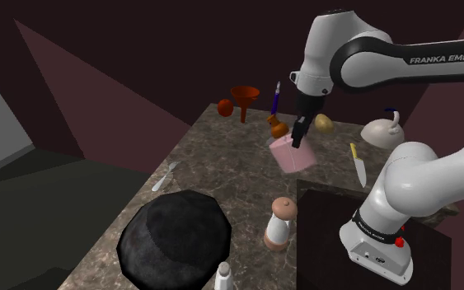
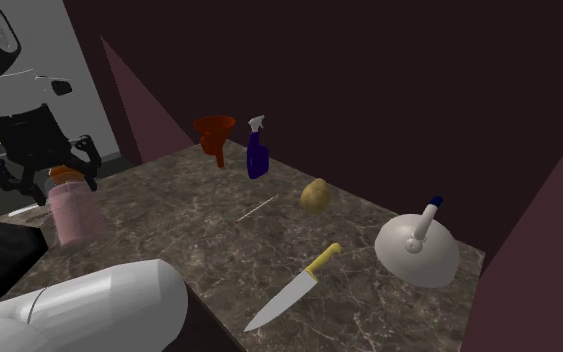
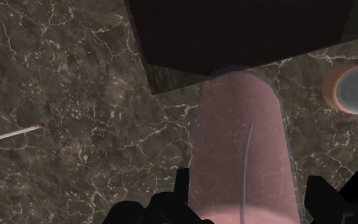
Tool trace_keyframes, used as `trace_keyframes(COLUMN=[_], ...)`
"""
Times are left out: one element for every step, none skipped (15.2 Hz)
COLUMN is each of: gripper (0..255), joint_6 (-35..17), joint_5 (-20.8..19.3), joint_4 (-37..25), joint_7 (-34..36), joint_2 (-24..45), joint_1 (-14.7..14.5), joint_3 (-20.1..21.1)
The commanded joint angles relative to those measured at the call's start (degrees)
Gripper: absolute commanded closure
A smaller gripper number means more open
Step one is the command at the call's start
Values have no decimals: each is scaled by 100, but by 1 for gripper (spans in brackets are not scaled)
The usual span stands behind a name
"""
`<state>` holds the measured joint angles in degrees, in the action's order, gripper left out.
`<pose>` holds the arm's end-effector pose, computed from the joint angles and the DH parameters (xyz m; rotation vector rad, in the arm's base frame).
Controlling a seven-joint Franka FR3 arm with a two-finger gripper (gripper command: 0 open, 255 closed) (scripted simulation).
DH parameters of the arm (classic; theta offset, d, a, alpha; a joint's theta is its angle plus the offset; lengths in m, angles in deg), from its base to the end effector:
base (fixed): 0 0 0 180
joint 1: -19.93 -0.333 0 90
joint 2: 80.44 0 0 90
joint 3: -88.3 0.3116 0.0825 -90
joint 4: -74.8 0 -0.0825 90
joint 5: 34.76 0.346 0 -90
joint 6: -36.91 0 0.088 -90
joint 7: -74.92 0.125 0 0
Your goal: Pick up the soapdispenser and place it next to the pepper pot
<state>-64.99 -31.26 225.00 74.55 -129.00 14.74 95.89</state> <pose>0.2578 0.0684 0.4851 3.0909 0.2671 0.0065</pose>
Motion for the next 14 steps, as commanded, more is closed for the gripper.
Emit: trace_keyframes(gripper=[255,255,255,255,255,255,255,255,255,255,255,255,255,255], joint_6=[-154,-232,-312,-392,-472,-554,-637,-721,-805,-891,-978,-1066,-1155,-1245], joint_5=[7,13,19,25,31,38,44,51,57,64,70,77,84,90], joint_4=[143,217,292,365,437,509,579,649,718,786,852,918,983,1047], joint_7=[-3,-1,1,3,4,6,8,10,12,14,16,19,21,23], joint_2=[7,10,15,22,31,41,53,68,84,102,122,144,168,195], joint_1=[-2,-5,-9,-12,-15,-18,-21,-24,-27,-29,-32,-35,-38,-41], joint_3=[7,13,20,27,34,41,49,56,64,72,80,88,96,105])
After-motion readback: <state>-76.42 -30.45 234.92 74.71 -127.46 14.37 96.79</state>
